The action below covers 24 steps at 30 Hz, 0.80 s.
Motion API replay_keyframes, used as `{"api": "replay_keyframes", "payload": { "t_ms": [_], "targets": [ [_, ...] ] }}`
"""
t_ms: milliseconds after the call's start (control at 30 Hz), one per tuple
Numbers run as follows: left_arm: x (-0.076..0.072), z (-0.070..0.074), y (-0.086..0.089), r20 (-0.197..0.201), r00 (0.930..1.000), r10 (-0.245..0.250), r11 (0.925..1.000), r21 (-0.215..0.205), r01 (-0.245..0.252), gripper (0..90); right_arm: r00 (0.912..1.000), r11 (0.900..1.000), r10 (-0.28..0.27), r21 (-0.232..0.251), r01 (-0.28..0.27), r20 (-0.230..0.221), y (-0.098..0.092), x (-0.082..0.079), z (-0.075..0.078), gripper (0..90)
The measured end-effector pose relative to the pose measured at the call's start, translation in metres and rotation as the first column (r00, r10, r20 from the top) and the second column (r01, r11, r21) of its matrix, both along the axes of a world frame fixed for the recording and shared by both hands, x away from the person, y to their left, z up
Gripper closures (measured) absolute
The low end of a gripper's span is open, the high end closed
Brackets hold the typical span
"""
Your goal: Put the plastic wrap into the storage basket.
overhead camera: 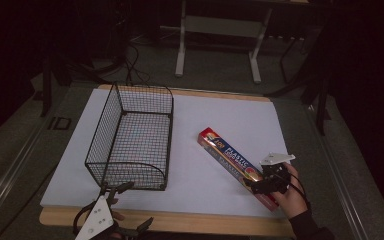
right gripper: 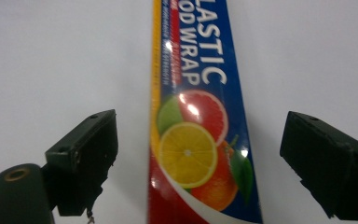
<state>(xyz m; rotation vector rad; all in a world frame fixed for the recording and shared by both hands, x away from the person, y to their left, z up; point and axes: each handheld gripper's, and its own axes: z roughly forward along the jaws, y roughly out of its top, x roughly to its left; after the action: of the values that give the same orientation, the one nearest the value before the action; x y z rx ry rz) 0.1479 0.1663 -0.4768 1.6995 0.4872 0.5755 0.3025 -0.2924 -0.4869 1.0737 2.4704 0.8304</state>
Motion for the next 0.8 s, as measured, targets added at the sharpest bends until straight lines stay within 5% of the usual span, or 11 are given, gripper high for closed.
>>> {"api": "replay_keyframes", "payload": {
  "t_ms": [300,533,800],
  "targets": [
    [0.0,0.0,0.0,-0.002,1.0,-0.003,1.0,0.003,0.003,0.2,0.9871,0.999,-0.007,-0.035,0.002,-0.16,0.004,0.018,0.003,11.0],
    [0.0,0.0,-0.001,-0.004,1.0,-0.006,1.0,0.008,0.006,0.2,0.9754,0.996,-0.052,-0.078,0.035,-0.215,0.009,0.028,0.007,11.1],
    [0.0,0.0,-0.001,-0.012,0.9998,-0.014,0.9999,0.0,0.014,0.1,0.954,0.981,-0.094,-0.192,0.04,-0.285,0.023,0.041,0.003,10.4]
  ]
}}
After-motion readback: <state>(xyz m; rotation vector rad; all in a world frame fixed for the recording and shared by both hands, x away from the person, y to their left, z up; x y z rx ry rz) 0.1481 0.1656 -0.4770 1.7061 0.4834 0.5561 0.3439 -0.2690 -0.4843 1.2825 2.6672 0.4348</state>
